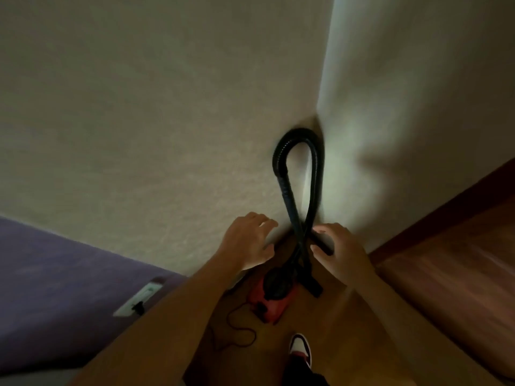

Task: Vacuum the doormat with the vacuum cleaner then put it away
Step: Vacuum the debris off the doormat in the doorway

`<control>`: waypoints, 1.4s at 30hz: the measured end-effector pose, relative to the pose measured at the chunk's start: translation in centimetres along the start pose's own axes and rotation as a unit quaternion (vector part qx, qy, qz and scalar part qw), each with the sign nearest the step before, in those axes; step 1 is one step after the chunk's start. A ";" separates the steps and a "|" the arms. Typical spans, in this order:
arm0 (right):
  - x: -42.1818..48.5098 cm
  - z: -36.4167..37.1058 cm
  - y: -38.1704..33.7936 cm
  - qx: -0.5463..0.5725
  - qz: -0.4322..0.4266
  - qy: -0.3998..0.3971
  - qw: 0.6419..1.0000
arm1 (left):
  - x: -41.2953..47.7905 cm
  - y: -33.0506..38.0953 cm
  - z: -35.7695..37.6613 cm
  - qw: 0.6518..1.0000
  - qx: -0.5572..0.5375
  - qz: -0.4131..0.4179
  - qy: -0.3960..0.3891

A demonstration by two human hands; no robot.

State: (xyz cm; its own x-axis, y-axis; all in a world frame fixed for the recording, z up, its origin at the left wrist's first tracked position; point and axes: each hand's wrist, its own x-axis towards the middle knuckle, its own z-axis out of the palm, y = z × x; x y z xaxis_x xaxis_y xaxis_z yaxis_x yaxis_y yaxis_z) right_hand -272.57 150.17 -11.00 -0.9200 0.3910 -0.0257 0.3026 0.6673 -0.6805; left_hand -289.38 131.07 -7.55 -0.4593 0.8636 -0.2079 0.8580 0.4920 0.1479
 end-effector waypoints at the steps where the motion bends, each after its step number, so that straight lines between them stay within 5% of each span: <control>1: 0.4 -0.2 0.1 0.008 0.015 -0.002 1.000 | 1.0 -0.7 -0.2 0.999 0.038 0.028 0.007; 8: 2.0 -0.1 2.6 0.036 0.084 0.019 0.996 | 12.7 -3.5 -0.9 0.898 0.244 0.338 0.142; 13: 1.4 1.0 4.6 0.070 0.134 0.056 0.987 | 18.9 -2.7 -3.0 0.878 0.348 0.326 -0.048; 19: 1.8 1.6 5.5 0.099 0.170 0.087 0.977 | 21.9 -2.4 -2.5 0.857 0.390 0.331 -0.065; 24: 1.9 2.3 5.9 0.102 0.188 0.094 0.972 | 23.0 -1.4 -3.5 0.890 0.321 0.320 -0.053; 31: 6.8 4.1 3.7 0.133 0.188 0.089 0.969 | 21.7 -3.0 -4.2 0.937 0.086 0.281 0.188; 37: 17.0 6.8 1.8 0.143 0.127 0.109 0.976 | 20.2 -4.8 -3.9 0.941 0.037 0.255 0.220; 42: 19.8 8.5 2.5 0.127 0.126 -0.001 0.984 | 20.6 -5.7 -4.5 0.940 0.050 0.286 0.178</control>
State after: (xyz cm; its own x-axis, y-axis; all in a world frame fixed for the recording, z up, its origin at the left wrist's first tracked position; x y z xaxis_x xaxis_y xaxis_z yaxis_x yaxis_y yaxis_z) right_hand -292.15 154.25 -19.42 -0.8242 0.5228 -0.2174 0.4492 0.3701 -0.8131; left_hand -304.78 146.50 -8.29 0.0514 0.9746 0.2180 0.9972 -0.0619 0.0418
